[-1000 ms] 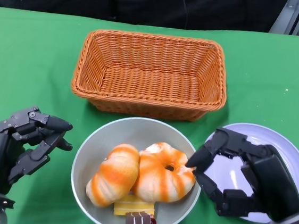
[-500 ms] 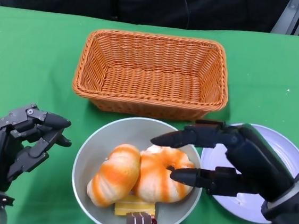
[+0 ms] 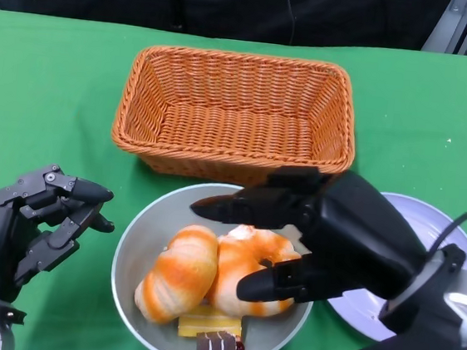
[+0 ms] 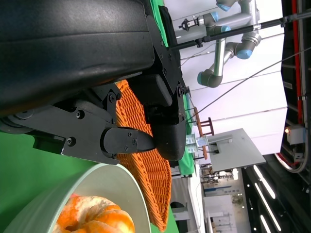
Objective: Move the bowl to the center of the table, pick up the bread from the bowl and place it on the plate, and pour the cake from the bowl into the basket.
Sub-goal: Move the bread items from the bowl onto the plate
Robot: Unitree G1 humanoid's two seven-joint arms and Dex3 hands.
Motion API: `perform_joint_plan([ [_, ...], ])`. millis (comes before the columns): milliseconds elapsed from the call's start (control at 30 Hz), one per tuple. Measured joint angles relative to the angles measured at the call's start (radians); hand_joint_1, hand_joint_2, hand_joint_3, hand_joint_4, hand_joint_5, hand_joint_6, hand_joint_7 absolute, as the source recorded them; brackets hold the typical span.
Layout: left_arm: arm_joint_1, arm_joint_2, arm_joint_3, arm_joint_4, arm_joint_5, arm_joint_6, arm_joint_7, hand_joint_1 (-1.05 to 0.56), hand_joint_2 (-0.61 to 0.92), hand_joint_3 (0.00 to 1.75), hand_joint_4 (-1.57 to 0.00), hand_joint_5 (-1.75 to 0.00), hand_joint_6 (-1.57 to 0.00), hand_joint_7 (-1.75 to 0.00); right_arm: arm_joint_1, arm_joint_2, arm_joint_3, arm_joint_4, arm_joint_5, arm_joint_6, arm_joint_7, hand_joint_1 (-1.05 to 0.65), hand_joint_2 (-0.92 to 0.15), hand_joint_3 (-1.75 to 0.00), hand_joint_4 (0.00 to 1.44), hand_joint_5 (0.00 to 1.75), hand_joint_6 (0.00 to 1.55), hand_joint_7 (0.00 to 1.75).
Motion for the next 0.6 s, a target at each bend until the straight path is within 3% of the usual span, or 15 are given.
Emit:
perform_joint_plan([
  [300,-0.002,-0.004,0.0,0.012,-0.018,0.003,-0.014,-0.19,0.92,0.26,-0.91,-1.19,-0.99,-0.78,-0.064,0.024,0.057,0.0,-0.109,0.075,-0.033,-0.77,-0.88,-0.01,0.63,0.18,0.61,0.0],
  [533,0.001,-0.026,-0.001,-0.035,-0.019,0.045,-0.008,-0.21,0.92,0.22,-0.84,-1.35,-1.01,-0.8,-0.09,0.043,0.104,0.025,-0.15,0.091,-0.063,-0.76,-0.88,-0.01,0.63,0.15,0.6,0.0],
  [600,0.004,-0.032,-0.001,-0.056,-0.012,0.055,0.012,-0.2,0.92,0.2,-0.87,-1.27,-1.05,-0.65,-0.091,0.043,0.12,0.033,-0.155,0.097,-0.063,-0.76,-0.89,-0.01,0.61,0.13,0.6,0.0],
])
